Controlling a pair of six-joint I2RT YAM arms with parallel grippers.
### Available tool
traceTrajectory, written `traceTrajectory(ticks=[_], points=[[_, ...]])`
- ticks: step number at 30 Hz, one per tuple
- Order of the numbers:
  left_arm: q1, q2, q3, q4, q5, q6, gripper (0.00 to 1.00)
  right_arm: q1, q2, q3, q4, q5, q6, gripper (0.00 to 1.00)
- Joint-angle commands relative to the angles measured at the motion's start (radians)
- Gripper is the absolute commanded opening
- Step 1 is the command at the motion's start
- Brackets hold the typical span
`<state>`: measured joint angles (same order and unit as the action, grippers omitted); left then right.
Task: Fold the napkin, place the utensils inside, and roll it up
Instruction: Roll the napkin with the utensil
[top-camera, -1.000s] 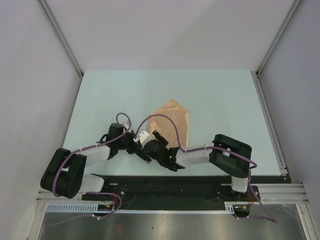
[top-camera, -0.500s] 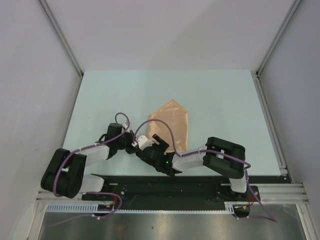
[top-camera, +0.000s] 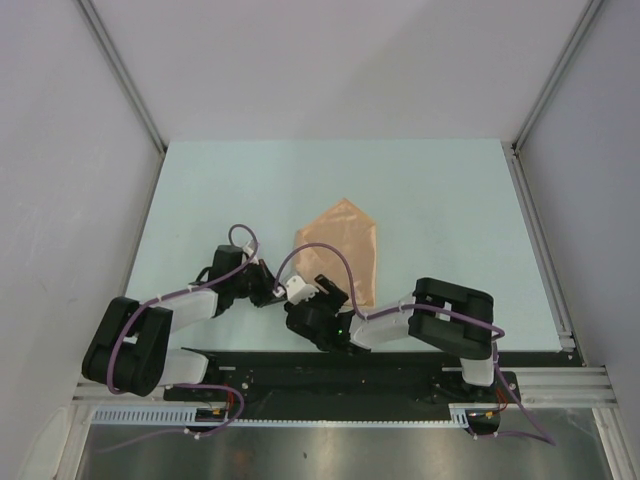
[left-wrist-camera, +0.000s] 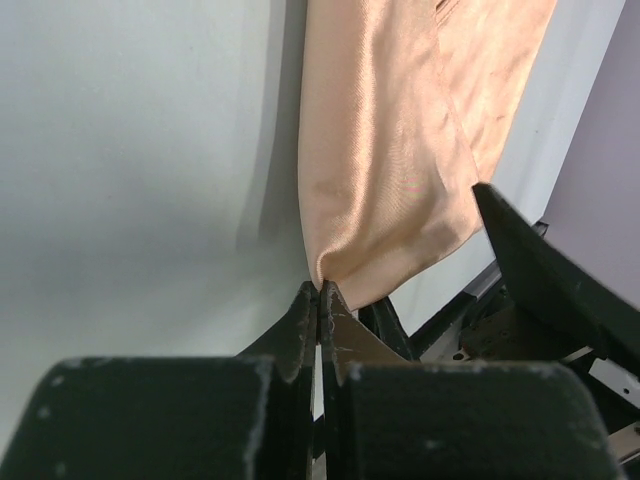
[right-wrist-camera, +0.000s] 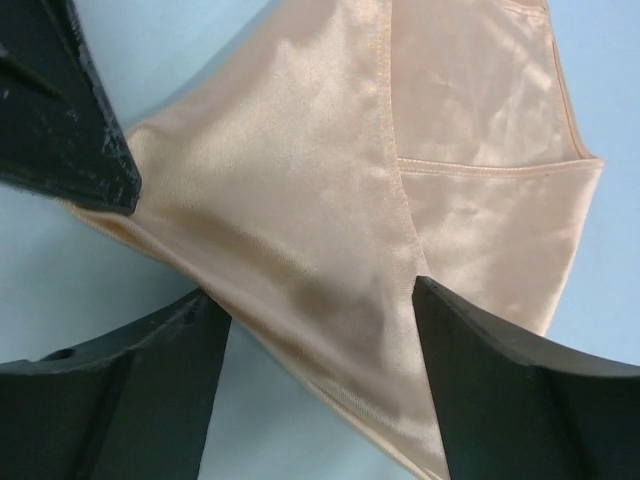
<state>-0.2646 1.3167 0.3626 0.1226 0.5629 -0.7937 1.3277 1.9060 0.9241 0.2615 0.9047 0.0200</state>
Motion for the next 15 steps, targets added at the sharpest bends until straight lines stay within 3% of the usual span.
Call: traceTrajectory(ticks=[1, 5, 10, 15], points=[[0.019, 0.003, 0.033, 0.005, 0.02, 0.004, 0.0, 0.019, 0.011, -0.033, 0.011, 0.025, -0.066, 0.7], [0.024, 0.004, 0.035, 0.005, 0.019, 0.004, 0.0, 0.024, 0.025, -0.044, 0.039, 0.016, -0.103, 0.58], [0.025, 0.004, 0.035, 0.006, 0.019, 0.005, 0.0, 0.027, 0.036, -0.054, 0.05, -0.026, -0.13, 0.34], [0.025, -0.004, 0.035, 0.002, 0.009, 0.01, 0.0, 0.022, 0.048, -0.05, 0.056, -0.073, -0.161, 0.31]])
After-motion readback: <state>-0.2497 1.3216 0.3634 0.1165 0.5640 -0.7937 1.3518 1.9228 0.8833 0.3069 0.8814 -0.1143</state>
